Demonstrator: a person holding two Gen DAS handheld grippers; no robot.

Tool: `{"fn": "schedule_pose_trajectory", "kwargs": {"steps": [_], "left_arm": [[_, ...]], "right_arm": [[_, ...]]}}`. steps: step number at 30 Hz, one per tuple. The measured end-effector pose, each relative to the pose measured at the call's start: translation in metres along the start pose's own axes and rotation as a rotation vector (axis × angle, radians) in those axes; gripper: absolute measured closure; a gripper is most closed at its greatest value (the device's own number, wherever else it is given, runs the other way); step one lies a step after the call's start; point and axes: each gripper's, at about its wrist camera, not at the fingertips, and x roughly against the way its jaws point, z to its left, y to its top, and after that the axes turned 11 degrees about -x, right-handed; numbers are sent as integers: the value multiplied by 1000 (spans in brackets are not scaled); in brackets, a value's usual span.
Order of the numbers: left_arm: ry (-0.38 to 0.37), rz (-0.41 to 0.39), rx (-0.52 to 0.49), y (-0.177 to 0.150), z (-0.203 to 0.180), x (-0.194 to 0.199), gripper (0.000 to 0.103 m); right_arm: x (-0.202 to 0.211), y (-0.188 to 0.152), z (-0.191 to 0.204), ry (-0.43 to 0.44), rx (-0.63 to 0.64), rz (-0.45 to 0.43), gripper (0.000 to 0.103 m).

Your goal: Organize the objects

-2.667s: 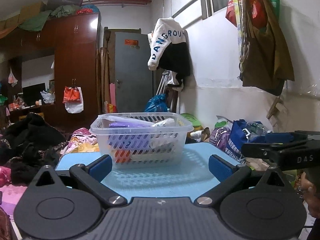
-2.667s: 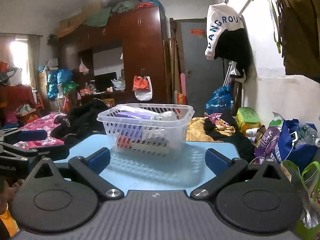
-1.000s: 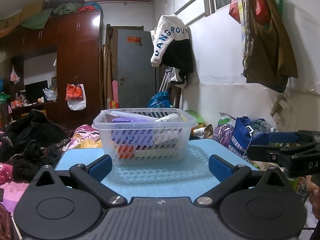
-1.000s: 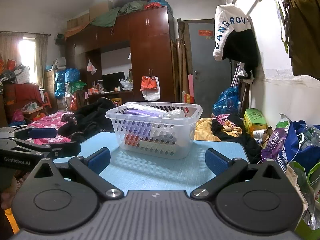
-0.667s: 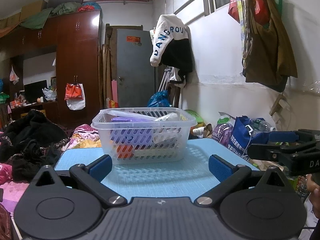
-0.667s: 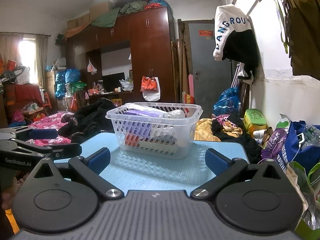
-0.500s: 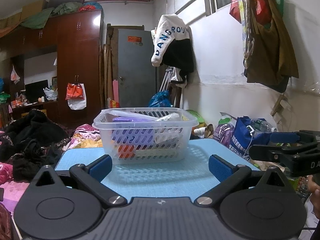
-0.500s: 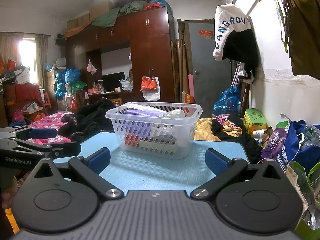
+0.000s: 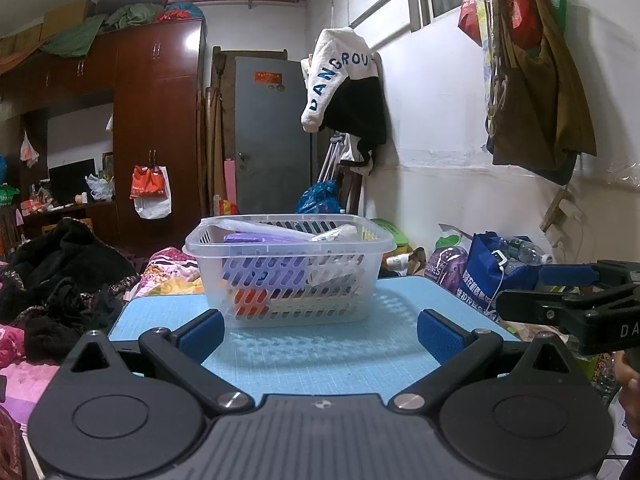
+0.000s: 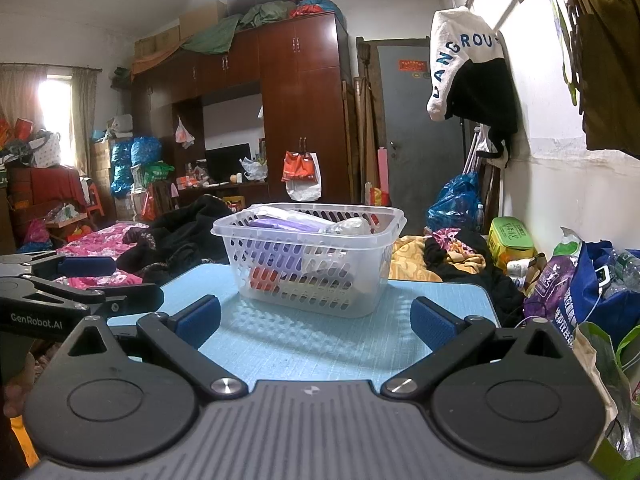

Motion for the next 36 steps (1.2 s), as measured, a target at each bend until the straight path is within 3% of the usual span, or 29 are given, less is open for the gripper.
{"fn": "schedule_pose_trajectory", "kwargs": {"steps": [36], "left_arm": [[-10, 6, -3, -3, -2, -1, 0]], "right_arm": [[-2, -1, -1, -1, 4, 8, 0]]}}
